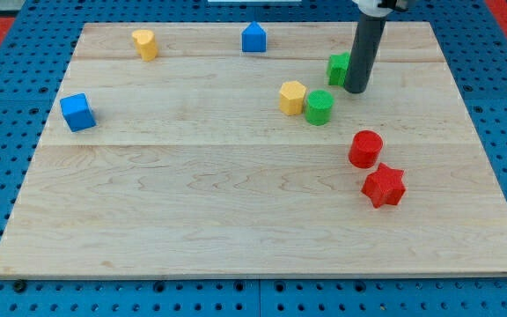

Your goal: Slide the green star towards the top right

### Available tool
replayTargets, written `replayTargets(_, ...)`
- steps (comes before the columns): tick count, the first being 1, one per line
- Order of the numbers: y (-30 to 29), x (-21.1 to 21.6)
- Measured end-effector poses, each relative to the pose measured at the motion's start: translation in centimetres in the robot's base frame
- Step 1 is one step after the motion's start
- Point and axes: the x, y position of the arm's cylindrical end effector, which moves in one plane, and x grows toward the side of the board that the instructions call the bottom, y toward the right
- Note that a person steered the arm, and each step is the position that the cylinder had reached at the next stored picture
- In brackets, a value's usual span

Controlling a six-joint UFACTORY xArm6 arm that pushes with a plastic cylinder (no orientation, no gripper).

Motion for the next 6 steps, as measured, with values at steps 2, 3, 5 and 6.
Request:
replayTargets(2,2.9,-0.3)
replayTargets(3,-2.5,1.1)
replayTargets(5,-1.0,-3.5)
replayTargets(6,2.7,-5.7)
